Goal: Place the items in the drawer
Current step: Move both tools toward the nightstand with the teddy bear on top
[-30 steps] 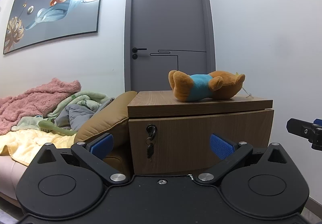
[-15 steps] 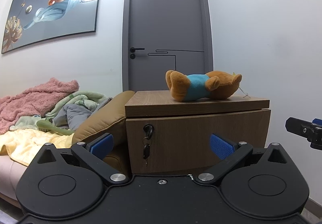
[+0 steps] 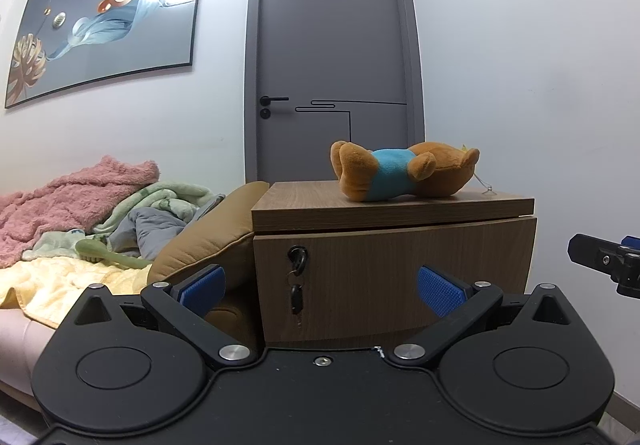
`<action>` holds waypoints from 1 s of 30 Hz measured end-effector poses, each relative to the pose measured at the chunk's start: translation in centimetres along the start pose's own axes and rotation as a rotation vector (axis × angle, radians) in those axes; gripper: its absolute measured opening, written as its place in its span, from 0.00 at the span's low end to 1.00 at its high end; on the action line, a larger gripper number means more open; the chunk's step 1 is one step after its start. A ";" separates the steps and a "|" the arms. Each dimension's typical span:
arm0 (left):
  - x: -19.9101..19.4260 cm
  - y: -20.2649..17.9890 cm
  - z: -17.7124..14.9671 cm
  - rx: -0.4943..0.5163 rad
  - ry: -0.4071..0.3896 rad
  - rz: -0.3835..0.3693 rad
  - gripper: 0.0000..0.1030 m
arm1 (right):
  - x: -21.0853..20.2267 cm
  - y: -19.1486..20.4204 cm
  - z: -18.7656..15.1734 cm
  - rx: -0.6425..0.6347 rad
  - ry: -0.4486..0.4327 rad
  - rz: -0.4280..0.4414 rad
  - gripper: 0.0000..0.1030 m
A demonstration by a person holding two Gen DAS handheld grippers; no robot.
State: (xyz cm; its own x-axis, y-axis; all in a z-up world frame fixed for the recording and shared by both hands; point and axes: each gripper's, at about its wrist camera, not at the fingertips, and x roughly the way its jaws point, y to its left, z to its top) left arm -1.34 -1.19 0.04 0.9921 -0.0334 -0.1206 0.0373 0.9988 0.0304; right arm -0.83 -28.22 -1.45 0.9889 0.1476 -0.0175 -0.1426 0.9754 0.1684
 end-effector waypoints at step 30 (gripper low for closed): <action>-6.0 0.7 0.7 -0.036 -0.011 0.077 0.99 | -5.4 0.1 0.9 0.015 -0.023 0.020 1.00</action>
State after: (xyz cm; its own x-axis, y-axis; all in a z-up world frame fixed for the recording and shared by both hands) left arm -7.23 -0.29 1.45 0.9932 0.0429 -0.1085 -0.0427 0.9991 0.0037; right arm -6.11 -29.02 -0.44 0.9866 0.1632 0.0088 -0.1620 0.9697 0.1829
